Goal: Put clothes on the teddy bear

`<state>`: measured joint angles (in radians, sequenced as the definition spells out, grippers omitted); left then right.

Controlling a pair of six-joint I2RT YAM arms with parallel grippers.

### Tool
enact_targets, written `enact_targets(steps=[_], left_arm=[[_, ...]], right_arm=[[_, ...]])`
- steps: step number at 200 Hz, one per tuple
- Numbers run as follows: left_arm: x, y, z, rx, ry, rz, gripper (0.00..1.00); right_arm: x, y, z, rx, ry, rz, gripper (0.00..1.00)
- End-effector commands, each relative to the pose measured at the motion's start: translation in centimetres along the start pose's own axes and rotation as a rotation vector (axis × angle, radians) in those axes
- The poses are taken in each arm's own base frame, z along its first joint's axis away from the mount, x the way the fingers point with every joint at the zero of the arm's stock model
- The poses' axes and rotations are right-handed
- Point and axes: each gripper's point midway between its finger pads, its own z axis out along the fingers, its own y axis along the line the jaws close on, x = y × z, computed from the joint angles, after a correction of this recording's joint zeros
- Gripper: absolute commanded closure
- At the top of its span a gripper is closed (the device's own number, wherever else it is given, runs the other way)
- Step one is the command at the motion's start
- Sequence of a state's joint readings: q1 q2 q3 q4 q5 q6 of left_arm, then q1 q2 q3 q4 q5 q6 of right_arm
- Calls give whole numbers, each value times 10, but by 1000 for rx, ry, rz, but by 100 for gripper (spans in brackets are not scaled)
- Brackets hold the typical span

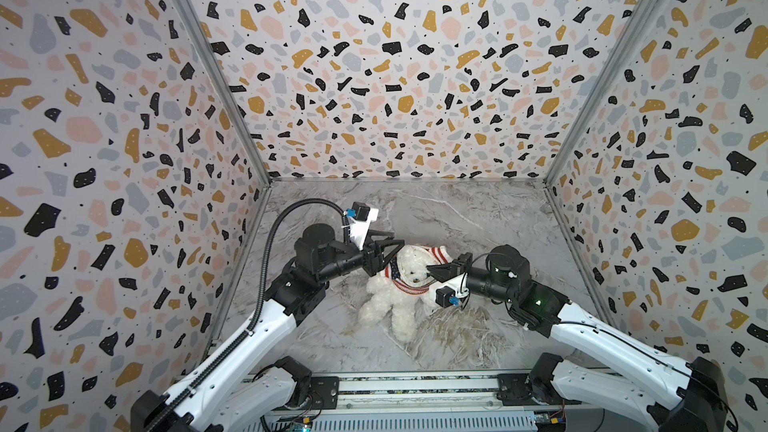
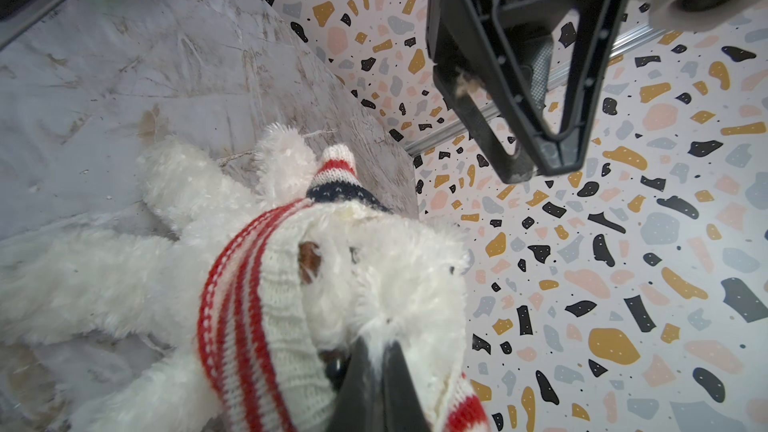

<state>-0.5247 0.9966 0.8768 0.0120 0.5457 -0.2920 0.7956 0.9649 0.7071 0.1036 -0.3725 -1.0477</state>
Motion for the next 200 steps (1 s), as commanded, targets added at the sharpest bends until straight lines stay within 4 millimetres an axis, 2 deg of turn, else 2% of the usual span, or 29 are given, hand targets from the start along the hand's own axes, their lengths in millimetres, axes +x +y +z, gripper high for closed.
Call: enact_targets(steps=[1,25,55,84,128,166,200], left_arm=[[23,-2,4,16,174,26,66],[14,-14,6,43,187,46,62],[11,-13,15,-14,245,76,52],[24,-14,29,-55,342,122,50],[45,-2,38,-130,458,151,45],[59,-5,36,-130,512,165,38],[70,-3,33,-139,537,164,36]], right_arm=[[-19,-27,-3,63,-87,-75,100],[-17,-29,-1,61,-102,-91,100],[-16,-32,-2,65,-135,-91,100],[-17,-31,0,45,-159,-88,100],[-17,-32,2,40,-169,-83,100],[-11,-30,6,37,-152,-75,100],[-10,-29,8,42,-159,-72,100]])
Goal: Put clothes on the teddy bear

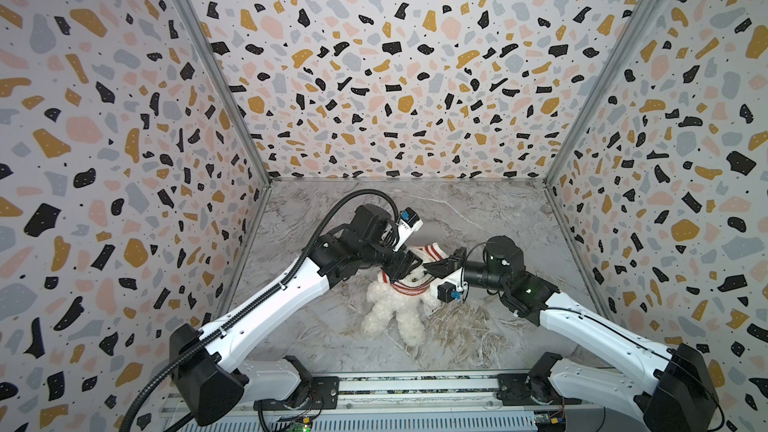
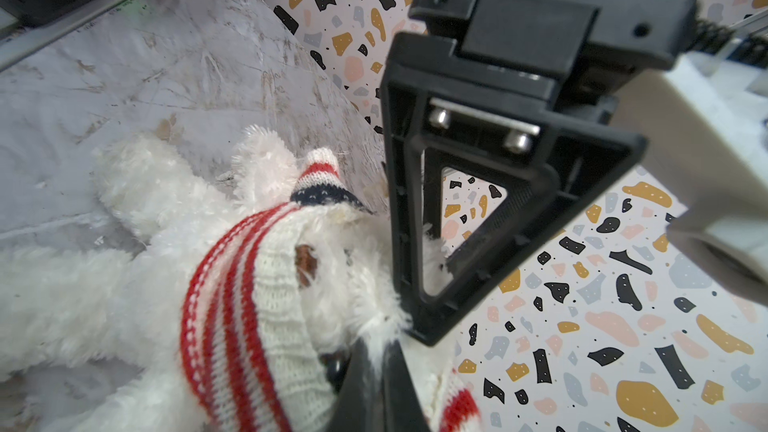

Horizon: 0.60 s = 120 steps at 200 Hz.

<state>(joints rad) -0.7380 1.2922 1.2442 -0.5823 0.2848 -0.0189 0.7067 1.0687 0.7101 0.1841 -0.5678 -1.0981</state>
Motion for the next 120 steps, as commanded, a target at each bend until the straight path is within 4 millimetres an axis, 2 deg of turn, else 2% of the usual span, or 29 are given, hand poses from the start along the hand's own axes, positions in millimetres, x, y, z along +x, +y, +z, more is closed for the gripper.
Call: enact_targets(steps=[1,30,59,120], left_arm=[[10,-1,-3,-17,36,17,36],[19,1,4,-25,58,17,35],[22,0,2,-26,66,31,28],[22,-8,-6,10,41,38,30]], right_arm=[[-20,-32,-4,92,-61,-58,100],[-20,-33,-3,98,-66,-56,100],[-11,-33,-2,117,-30,-61,100],[-8,-31,-1,140,-26,-75,100]])
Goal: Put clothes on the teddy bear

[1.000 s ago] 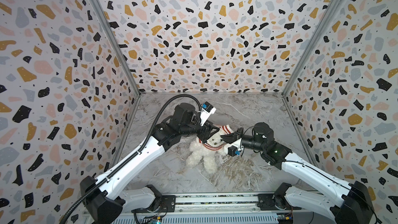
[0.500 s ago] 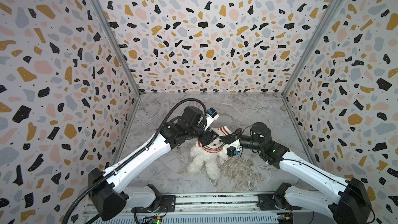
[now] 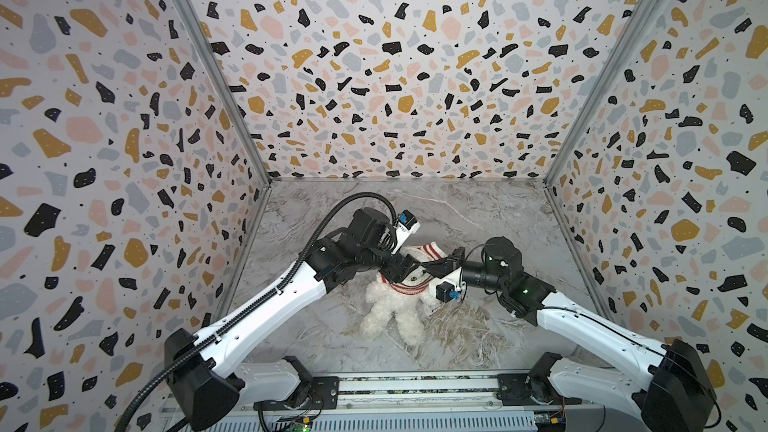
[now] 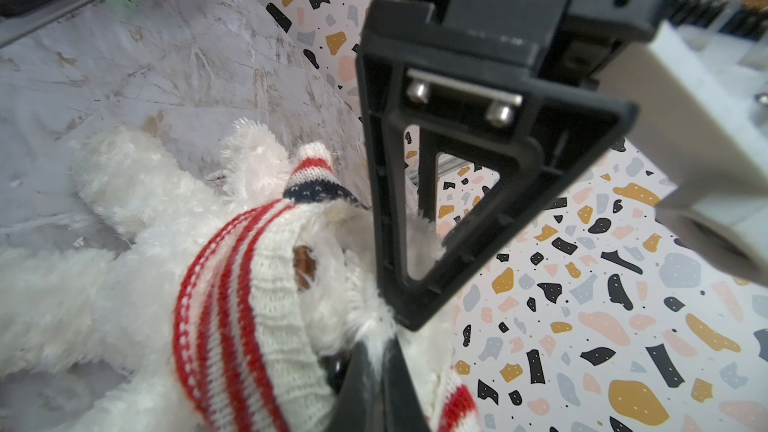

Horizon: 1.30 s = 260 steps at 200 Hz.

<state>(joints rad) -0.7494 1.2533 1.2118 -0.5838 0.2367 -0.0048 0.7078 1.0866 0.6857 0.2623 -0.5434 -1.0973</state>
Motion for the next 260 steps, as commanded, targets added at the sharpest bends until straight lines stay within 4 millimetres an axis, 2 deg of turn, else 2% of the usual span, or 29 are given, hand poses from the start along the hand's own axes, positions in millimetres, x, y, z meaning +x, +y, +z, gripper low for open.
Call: enact_targets(steps=[1,36,77,119,151,167,179,191,213,237,260], left_arm=[[15,-11,-1,51,43,15,30],[22,-12,5,53,58,10,33],[13,-7,6,20,17,6,54],[9,2,9,-28,2,16,69],[-5,12,0,-97,-83,30,86],[-8,20,-3,-150,-121,35,98],[-9,22,-4,-162,-142,42,100],[-11,26,-7,-188,-179,45,100],[-20,30,-19,-229,-280,52,100],[-27,31,-35,-258,-386,78,100],[-41,29,-58,-294,-503,108,100]], right_arm=[[-12,-28,-4,103,-36,-55,100],[-14,-28,-4,108,-47,-63,100],[-20,-28,-5,106,-62,-70,100],[-24,-25,-4,110,-62,-73,100],[-32,-24,-4,134,-70,-69,100],[-36,-25,-9,157,-85,-36,87],[-40,-27,-15,176,-98,13,76],[-42,-31,-22,203,-101,75,70],[-40,-51,-41,320,-100,293,66],[-36,-64,-60,372,-120,562,61],[-24,-76,-72,383,-84,849,65]])
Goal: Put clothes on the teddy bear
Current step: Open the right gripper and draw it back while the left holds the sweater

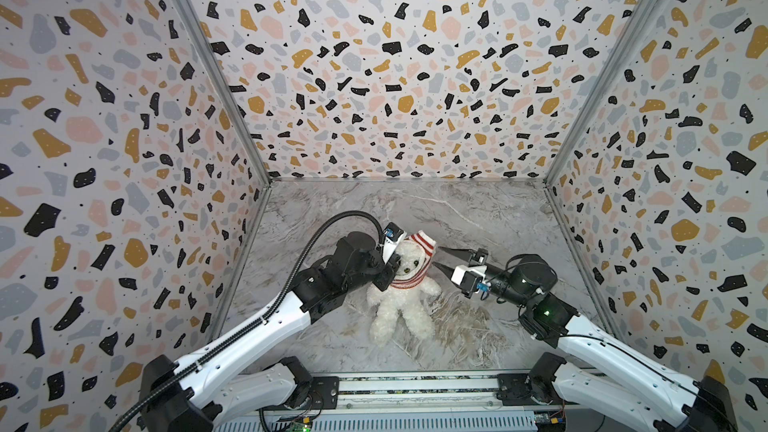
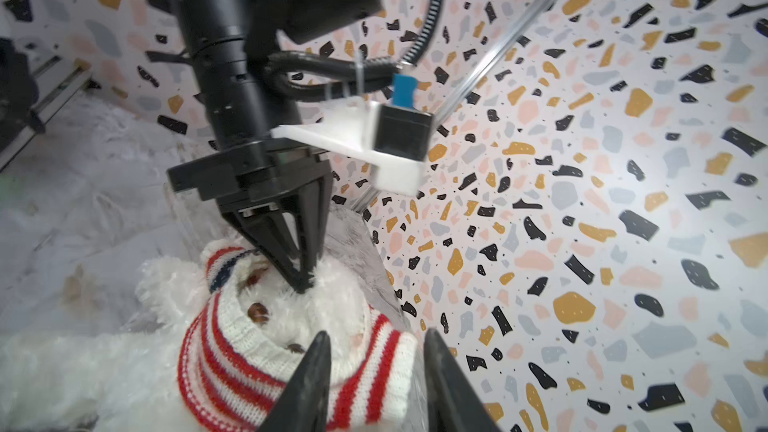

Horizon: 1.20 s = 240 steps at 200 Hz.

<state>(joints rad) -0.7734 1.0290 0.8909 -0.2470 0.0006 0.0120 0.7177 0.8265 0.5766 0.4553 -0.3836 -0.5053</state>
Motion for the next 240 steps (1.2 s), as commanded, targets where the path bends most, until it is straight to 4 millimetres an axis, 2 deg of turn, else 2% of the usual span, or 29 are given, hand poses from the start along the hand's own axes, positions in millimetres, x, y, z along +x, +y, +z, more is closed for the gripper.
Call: enact_targets(steps=[1,19,46,68,91,102,126,152,156,168,201,220,240], left_arm=[[-61,13,-29,-78,-281,28,100],[-77,18,-48,-116,-371,33,100],[-96,26,-66,-174,-455,31,100],[-98,27,-64,-211,-467,39,100],[-88,18,-51,-229,-434,64,100],[-84,11,-47,-225,-430,66,100],[-74,6,-40,-215,-433,43,100],[-57,5,-32,-206,-410,25,100],[-61,4,-35,-204,-435,16,100],[-57,4,-33,-203,-431,12,100],[-52,4,-31,-196,-425,4,100],[-52,1,-32,-181,-430,6,100],[-51,-2,-32,-165,-433,7,100]], right_arm=[[-1,-27,-9,81,62,418,66],[0,-30,-12,56,96,567,67],[-26,-30,-13,-31,24,644,63],[-43,-39,-8,-50,-8,662,61],[-47,-42,3,-81,-17,679,61],[-39,-42,9,-80,6,691,63],[-6,-37,17,-50,96,742,73],[22,-25,12,-26,159,809,84],[26,-21,10,-23,164,818,86],[35,-14,5,-16,168,842,87],[45,8,-4,-59,152,911,85],[53,16,1,-93,167,944,84],[50,18,6,-131,148,951,84]])
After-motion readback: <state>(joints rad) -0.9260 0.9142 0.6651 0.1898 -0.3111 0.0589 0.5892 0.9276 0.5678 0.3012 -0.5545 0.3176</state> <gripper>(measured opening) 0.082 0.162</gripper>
